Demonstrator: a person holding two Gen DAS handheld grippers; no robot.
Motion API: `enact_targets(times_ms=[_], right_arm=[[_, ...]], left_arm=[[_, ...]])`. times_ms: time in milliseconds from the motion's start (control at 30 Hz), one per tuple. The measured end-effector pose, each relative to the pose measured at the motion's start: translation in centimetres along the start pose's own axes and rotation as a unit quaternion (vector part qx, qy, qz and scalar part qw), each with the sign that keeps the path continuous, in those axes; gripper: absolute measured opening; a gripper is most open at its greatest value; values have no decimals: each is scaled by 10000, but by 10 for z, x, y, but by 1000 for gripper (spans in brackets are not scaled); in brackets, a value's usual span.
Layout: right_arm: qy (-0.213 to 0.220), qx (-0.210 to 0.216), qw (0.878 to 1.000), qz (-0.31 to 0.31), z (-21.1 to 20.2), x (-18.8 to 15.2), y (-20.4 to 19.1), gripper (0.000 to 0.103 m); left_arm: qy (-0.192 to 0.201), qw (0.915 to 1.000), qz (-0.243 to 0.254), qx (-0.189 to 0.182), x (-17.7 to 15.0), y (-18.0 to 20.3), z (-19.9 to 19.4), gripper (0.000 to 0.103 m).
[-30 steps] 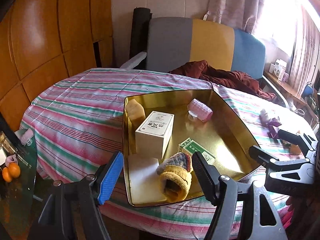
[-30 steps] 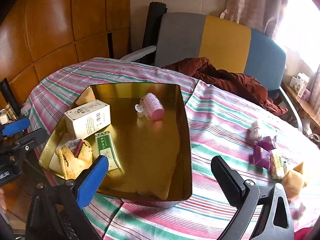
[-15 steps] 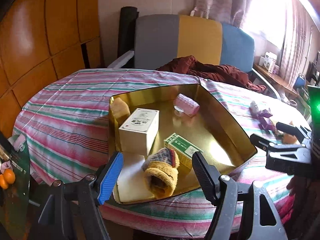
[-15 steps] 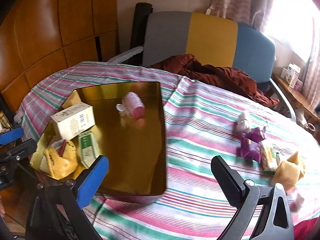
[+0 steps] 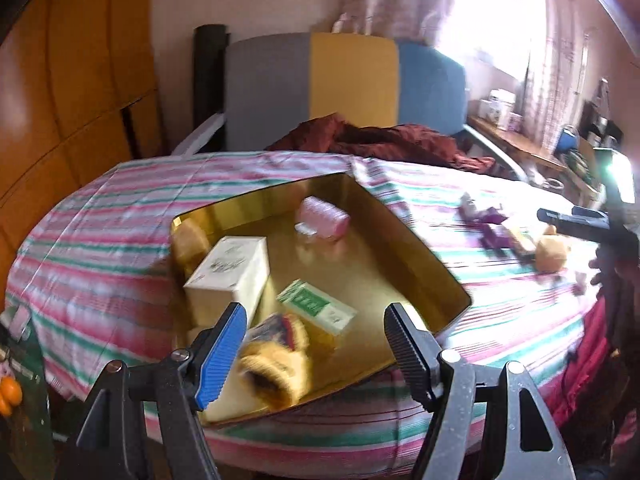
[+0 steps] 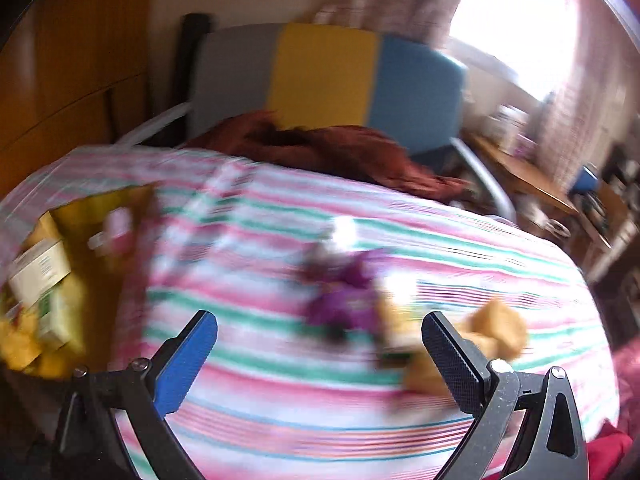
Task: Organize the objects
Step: 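Move both tools toward the purple snack packets and yellow sponges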
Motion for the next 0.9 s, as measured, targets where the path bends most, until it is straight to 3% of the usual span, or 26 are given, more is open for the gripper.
enact_targets(times_ms=[167, 267, 367, 600, 733, 900], right_arm=[[-236, -663, 9928, 966, 16, -33, 95, 103], [-369, -594, 9754, 2089, 24, -60, 136, 103], [-172, -583, 9582, 2796, 17, -71, 160, 103], [-231, -148, 9430, 3318, 24, -83, 168, 103], [-126, -37, 9437, 3306, 22, -81, 162, 103], [-39, 52, 9453, 3262, 20, -78, 160, 103]], left_arm=[[-166, 9988, 309, -334, 4, 38, 8, 74], [-237, 9969, 558, -493, 6, 67, 15, 78], [-361, 9942, 819, -593, 5, 99, 25, 78], [-699, 9800, 1717, -717, -3, 173, 57, 78], [-910, 9661, 2215, -969, -4, 209, 78, 78], [-1201, 9527, 2617, -974, -6, 242, 110, 78]])
Point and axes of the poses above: each gripper's, at about its wrist camera, not at the fingertips, and z roughly the way its jaws point, y to its right, x to its top, the point moved 6 cm from there along z, roughly the way its jaws point, and after that the axes turned 15 degrees about -z, right-handed, at the moved point
